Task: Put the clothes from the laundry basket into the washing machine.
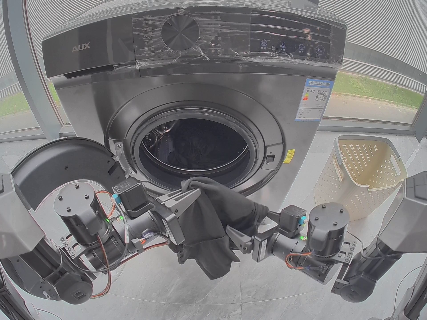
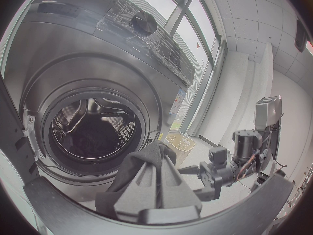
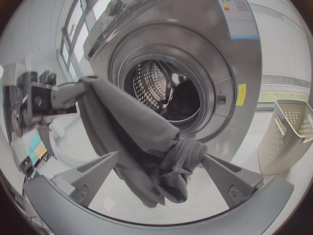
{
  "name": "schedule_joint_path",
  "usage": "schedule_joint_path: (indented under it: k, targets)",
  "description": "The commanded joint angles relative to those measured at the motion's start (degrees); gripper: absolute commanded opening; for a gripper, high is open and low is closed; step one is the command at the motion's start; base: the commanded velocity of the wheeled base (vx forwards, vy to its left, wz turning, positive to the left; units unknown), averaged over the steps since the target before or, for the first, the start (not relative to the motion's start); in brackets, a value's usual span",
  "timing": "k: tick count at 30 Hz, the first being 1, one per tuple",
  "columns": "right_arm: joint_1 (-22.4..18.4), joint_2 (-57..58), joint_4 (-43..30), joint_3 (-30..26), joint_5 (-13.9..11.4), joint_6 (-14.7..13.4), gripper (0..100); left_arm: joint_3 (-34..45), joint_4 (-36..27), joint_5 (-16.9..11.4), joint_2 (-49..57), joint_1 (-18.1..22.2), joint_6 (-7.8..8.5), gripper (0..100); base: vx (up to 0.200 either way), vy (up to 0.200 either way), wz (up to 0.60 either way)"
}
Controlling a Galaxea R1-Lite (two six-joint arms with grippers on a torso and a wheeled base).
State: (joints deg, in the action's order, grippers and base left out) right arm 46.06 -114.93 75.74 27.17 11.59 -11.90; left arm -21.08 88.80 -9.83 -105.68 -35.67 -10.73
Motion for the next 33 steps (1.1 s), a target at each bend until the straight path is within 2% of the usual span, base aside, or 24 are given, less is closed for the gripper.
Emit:
schedule_joint_path:
  k: [1, 6, 11, 17, 20, 30, 33]
  targets:
    - [0.97, -3.98, 3.71, -4.41, -1.93, 1.70, 100, -1.07, 0.06, 0.25, -0.93, 0.16, -0.52, 0, 0.000, 0.000, 0.00]
    - [2.28, -7.50, 8.02, -3.35, -4.39, 2.49, 100, -2.04, 0.06, 0.68, -2.60, -0.01, -0.35, 0, 0.000, 0.000, 0.00]
    - [3.60, -10.49, 11.80, -0.19, -5.18, 2.67, 100, -3.00, 0.06, 2.27, -2.95, -0.10, -0.17, 0, 0.000, 0.000, 0.00]
    - [5.98, -10.75, 11.97, 1.04, -5.27, 2.58, 100, -3.97, -0.20, 3.32, -3.57, 0.07, -0.26, 0, 0.000, 0.000, 0.00]
    - [5.80, -12.33, 12.50, 1.83, -5.27, 2.49, 100, -5.03, -0.11, 5.43, -4.10, 0.16, -0.35, 0, 0.000, 0.000, 0.00]
    - [4.31, -18.05, 12.94, 6.75, -4.47, 2.41, 100, -5.11, -0.11, 5.61, -3.66, -0.19, -0.35, 0, 0.000, 0.000, 0.00]
    - [2.20, -20.51, 12.94, 8.86, -4.39, 2.85, 100, -4.94, -0.11, 5.52, -3.48, -0.19, -0.35, 0, 0.000, 0.000, 0.00]
